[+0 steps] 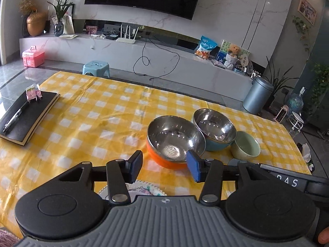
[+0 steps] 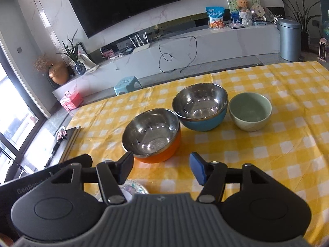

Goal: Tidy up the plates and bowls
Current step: 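Move both tools to the orange bowl rim and close them on it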

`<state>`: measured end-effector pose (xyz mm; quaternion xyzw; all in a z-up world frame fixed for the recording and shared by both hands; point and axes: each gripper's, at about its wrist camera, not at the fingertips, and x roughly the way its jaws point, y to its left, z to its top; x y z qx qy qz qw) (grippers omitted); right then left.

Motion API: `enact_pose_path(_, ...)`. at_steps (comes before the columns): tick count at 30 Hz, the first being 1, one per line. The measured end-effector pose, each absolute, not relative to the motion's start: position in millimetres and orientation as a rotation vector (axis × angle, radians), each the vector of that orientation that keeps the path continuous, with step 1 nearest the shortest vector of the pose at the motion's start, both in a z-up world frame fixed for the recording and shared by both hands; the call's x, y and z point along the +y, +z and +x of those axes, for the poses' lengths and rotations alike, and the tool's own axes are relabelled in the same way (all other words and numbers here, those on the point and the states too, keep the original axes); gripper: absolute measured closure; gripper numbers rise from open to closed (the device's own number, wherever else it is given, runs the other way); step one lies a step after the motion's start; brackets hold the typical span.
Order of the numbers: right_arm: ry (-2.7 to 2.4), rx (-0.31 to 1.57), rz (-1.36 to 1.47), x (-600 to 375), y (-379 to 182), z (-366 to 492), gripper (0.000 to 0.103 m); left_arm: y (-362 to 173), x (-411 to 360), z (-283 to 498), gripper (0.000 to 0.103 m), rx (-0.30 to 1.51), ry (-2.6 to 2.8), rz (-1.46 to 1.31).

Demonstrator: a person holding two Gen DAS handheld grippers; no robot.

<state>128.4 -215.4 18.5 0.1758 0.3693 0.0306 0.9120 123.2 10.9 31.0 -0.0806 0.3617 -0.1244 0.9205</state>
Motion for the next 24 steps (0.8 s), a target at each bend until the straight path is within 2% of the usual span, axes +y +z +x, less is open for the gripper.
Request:
enact_pose_path(9, 0.004, 0.903, 0.423, -229.8, -8.2, 196.3, 0.043, -0.7, -16.6, 191.7, 0.047, 0.868, -0.223, -0.103)
enact_pose_path(16, 0.049, 0.874, 0.409, -219.0, -30.9, 221.8, 0.049, -27.2, -9.5, 211.5, 0.047, 0.808, -0.208, -0.134)
enact_pose_path(24, 0.036, 0.861, 0.407, -217.1, -48.3, 229.0, 0.056, -45.0, -6.9, 227.5, 0.048, 0.829, -0.208, -0.165)
